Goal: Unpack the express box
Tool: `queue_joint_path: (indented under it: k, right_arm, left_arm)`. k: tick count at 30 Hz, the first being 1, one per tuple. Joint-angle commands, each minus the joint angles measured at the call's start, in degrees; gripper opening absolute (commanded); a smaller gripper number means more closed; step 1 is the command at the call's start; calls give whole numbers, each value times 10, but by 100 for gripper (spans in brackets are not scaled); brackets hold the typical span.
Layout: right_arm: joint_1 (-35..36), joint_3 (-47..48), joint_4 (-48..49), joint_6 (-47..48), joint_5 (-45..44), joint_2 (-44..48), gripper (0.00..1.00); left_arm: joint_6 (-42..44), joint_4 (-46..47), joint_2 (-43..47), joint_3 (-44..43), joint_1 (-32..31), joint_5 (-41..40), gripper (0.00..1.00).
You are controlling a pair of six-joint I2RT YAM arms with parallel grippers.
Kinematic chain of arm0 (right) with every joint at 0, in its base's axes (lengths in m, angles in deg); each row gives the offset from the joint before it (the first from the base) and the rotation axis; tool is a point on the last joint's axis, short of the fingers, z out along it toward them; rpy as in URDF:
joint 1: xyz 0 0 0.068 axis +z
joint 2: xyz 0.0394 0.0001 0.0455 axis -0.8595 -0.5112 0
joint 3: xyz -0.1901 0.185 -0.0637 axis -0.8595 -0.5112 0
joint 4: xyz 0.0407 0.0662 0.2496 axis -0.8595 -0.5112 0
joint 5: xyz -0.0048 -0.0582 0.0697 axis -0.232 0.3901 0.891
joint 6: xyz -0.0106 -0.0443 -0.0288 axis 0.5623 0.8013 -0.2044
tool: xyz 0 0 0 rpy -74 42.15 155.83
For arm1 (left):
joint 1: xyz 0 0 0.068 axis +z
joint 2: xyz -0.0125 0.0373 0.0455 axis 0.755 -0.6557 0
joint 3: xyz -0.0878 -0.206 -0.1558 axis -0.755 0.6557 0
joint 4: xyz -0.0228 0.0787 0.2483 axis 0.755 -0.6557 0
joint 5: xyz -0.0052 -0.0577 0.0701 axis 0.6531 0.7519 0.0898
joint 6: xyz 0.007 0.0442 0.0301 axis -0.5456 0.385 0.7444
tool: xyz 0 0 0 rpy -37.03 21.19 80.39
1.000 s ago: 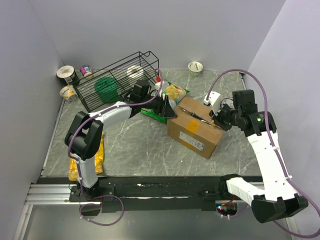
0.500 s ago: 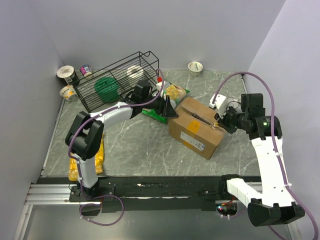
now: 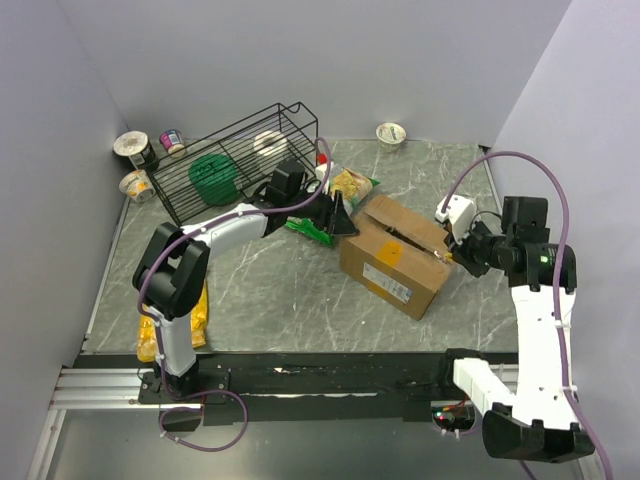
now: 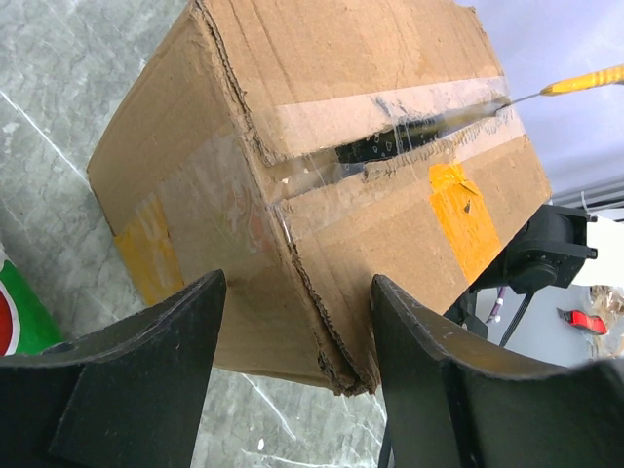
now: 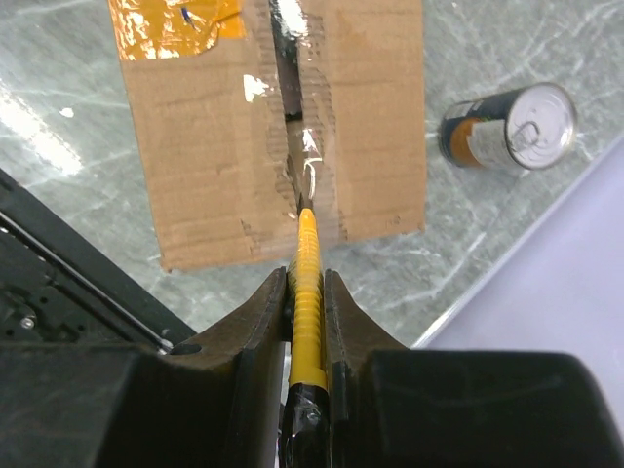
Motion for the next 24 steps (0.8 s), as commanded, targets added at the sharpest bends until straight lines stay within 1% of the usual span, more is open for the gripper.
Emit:
queue_joint_path:
  k: [1, 4, 11, 21, 23, 24]
  right_arm:
    - [-31, 14, -87, 49, -86, 19, 0]
    - [-41, 14, -101, 64, -88, 28, 0]
    - [-93, 33, -142, 110, -88, 45, 0]
    - [-201, 68, -177, 165, -57, 35, 0]
    - [-217, 61, -165, 158, -38, 35, 0]
    - [-220, 56, -148, 120, -30, 36, 0]
  left_arm:
    - [45, -70, -36, 5, 13, -74, 65]
    - [44, -68, -42, 3, 13, -72, 65]
    - [43, -71, -50, -11, 12, -70, 64]
    - [42, -71, -52, -10, 12, -69, 64]
    - [35, -66, -51, -13, 12, -57, 65]
    - [32, -64, -49, -20, 12, -41, 66]
